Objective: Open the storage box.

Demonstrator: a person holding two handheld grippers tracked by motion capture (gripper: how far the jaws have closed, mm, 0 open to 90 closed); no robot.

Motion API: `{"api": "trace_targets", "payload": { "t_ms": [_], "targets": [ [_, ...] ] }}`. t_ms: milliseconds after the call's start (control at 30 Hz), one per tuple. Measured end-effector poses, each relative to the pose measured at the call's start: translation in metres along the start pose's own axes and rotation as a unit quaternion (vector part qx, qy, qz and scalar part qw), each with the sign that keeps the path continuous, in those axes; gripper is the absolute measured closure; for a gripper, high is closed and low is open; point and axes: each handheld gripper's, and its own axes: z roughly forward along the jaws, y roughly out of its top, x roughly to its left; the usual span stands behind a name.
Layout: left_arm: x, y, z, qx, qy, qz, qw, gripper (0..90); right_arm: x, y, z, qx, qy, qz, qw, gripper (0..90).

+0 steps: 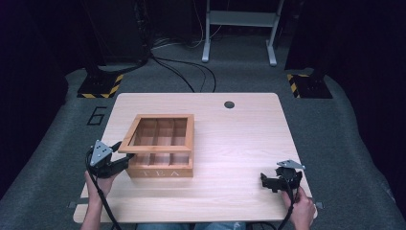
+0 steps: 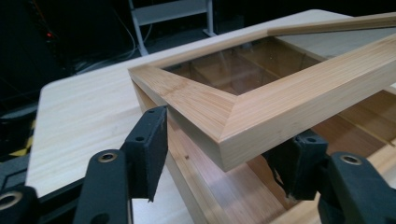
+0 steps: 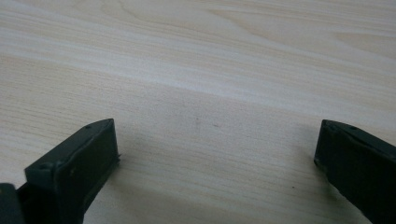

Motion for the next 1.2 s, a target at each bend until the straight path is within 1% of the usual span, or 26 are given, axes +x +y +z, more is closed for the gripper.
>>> {"api": "trace_targets", "payload": {
  "t_ms": [33,67,133,233,267,400,633,800,900,933,1000,1133,1200],
  "targets": [
    [0.0,0.002,0.0,-0.005,0.003,0.0,1.0,42.0,0.0,0.0,0.0,0.0,0.0,0.0,1.0,0.0],
    [0.001,0.003,0.0,-0.006,0.003,-0.001,1.0,43.6,0.0,0.0,0.0,0.0,0.0,0.002,1.0,0.0],
    [0.002,0.005,0.001,-0.011,0.003,-0.005,0.9999,43.6,0.0,0.0,0.0,-0.001,0.0,0.0,1.0,0.0],
    [0.004,0.009,0.002,-0.011,0.004,-0.006,0.9999,44.9,0.0,0.0,0.0,-0.001,0.001,0.0,1.0,0.0],
    [0.005,0.01,0.003,-0.016,0.003,-0.01,0.9998,45.1,0.0,0.0,0.0,0.0,0.0,0.002,1.0,0.0],
    [0.007,0.016,0.004,-0.017,0.011,-0.008,0.9998,46.8,0.0,0.0,0.0,0.0,0.0,0.0,1.0,0.0],
    [0.008,0.027,0.006,-0.027,0.023,-0.008,0.9993,50.9,0.0,0.0,0.0,0.0,-0.001,0.0,1.0,0.0],
    [0.01,0.033,0.005,-0.025,0.033,-0.011,0.9991,55.2,0.0,0.0,0.0,0.0,0.0,0.0,1.0,0.0],
    [0.011,0.037,0.006,-0.028,0.038,-0.014,0.9988,58.2,0.0,0.0,0.0,0.0,0.0,0.0,1.0,0.0],
    [0.011,0.039,0.006,-0.025,0.037,-0.014,0.9989,58.3,0.0,0.0,0.0,0.0,-0.001,0.001,1.0,0.0],
    [0.011,0.041,0.007,-0.026,0.043,-0.012,0.9987,58.8,0.0,0.0,0.0,0.0,0.0,0.0,1.0,0.0],
    [0.013,0.048,0.007,-0.021,0.043,-0.013,0.9988,59.2,0.0,0.0,0.0,0.0,0.0,0.0,1.0,0.0],
    [0.014,0.05,0.008,-0.023,0.043,-0.015,0.9987,59.6,0.0,0.0,0.0,0.0,0.0,0.001,1.0,0.0]
  ]
}}
